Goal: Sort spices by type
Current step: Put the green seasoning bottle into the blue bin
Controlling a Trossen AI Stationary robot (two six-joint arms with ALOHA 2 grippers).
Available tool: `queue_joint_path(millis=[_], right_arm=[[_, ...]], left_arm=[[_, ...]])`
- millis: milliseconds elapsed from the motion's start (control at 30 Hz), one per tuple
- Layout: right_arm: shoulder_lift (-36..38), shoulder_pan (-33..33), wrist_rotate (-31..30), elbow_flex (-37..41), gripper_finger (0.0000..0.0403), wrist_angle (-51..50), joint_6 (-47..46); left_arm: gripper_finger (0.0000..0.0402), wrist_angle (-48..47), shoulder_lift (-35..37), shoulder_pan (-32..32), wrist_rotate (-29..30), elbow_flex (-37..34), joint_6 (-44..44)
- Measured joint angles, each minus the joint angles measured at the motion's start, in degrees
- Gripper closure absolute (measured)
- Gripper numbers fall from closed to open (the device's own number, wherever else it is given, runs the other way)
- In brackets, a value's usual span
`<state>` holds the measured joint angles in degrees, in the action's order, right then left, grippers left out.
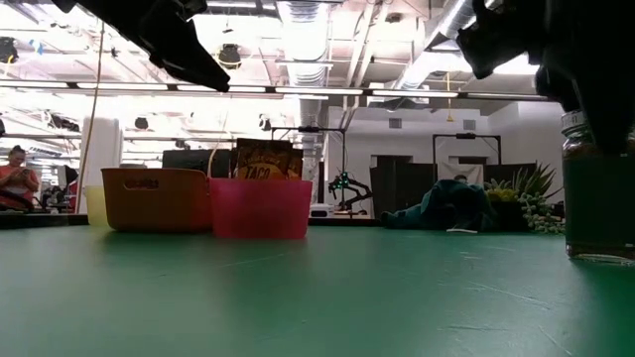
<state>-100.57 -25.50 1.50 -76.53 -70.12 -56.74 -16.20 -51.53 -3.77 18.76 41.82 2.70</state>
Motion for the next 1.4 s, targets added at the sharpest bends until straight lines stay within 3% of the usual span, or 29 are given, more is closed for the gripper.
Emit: queue_joint_path(millis=[67, 167, 300, 400, 633, 867, 1067, 1267, 1400], right_arm=[[0.02, 0.47, 0.21, 0.0, 0.0168, 0.16, 1.38], [0.02, 1.69, 0.58, 0.0, 0.0174, 0.14, 4.52], [0.09, 4.52, 0.16, -0.61, 0.0174, -0.67, 9.2], [0.09, 7.28, -1.88, -2.64, 0.0174, -1.31, 13.15], [0.12, 12.56, -9.19, -10.05, 0.0174, -1.34, 23.96], [0.13, 15.24, -13.4, -16.33, 0.0173, 0.94, 32.94], [0.11, 16.03, -13.59, -18.88, 0.0172, 6.53, 38.14], [0.02, 16.33, -13.46, -18.97, 0.0171, 12.5, 40.85], [0.02, 16.27, -12.75, -18.99, 0.0171, 14.21, 41.42]], left_arm=[[0.0129, -0.42, 0.0, 0.0, -0.02, 0.02, 0.0], [0.0129, -1.07, 0.0, 0.0, -0.54, 0.02, 1.28], [0.0129, -0.4, -0.28, -0.04, -7.53, 0.02, 4.93], [0.0129, 3.61, -1.9, 0.0, -12.37, 0.11, 4.05], [0.0129, 7.84, -10.56, 0.0, -15.5, 0.04, 3.54], [0.0129, 17.87, -19.1, 0.0, -15.75, 0.08, 0.76], [0.0129, 29.09, -23.52, 0.65, -21.42, 0.11, 0.07], [0.0129, 34.94, -27.92, 2.31, -21.12, 1.59, 0.68], [0.0129, 37.99, -30.6, 3.14, -16.57, 2.8, 0.66]])
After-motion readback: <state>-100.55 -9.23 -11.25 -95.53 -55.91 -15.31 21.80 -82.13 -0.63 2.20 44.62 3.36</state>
